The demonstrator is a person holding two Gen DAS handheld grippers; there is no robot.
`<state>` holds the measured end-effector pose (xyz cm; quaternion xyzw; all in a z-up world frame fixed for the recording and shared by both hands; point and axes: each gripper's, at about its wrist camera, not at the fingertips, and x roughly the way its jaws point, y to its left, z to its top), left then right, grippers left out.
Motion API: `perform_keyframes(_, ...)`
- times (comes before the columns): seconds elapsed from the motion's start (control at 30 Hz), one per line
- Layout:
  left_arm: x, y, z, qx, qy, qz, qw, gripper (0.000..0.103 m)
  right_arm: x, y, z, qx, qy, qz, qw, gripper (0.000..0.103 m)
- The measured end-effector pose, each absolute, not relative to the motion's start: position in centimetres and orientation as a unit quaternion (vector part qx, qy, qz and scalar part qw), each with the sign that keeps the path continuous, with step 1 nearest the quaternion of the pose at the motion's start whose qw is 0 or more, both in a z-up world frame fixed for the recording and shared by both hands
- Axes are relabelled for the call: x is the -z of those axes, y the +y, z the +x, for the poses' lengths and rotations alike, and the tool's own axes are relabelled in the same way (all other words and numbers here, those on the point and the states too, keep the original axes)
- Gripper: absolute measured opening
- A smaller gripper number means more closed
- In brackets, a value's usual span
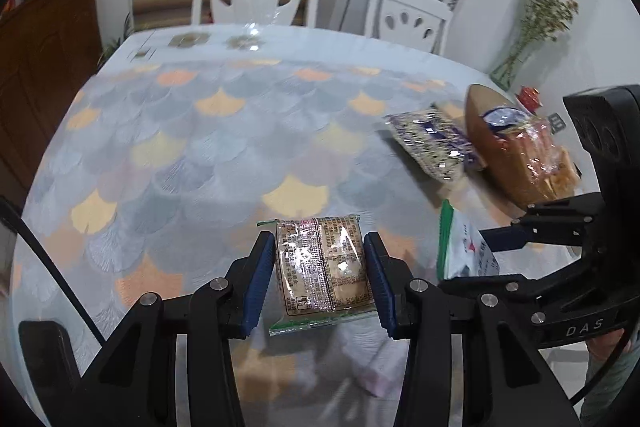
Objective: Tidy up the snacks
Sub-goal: 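Carry both packs over the amber bowl and open both tools to release them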
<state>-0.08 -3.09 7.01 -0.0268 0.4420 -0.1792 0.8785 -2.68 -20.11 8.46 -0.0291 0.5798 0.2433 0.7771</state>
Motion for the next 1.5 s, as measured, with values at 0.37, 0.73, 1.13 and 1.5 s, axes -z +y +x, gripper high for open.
perform_keyframes(0.37,-11.3,-10.1,-0.2,0.241,0.403,0.028,0.883,0.043,-12.1,-27.3,-5.7,-0.183,0.533,0.039,0.825,0.051)
perform_keyframes(0.73,-15.4,-18.8,3.1,0.308,0.371,0.063,0.874,0.043,-19.9,-40.1,-5.9,-0.045,0.444,0.134,0.885,0.051)
perform_keyframes(1.13,-16.2,-27.7,8.5,0.370,0.357,0.081,0.854,0.043,-21.2,-48.2,0.3,0.106,0.416,0.190,0.883,0.051)
perform_keyframes(1.5,-15.9,-30.5,12.5,0.386,0.347,0.050,0.853,0.072,-19.4,-48.6,4.5,0.147,0.439,0.172,0.870,0.057)
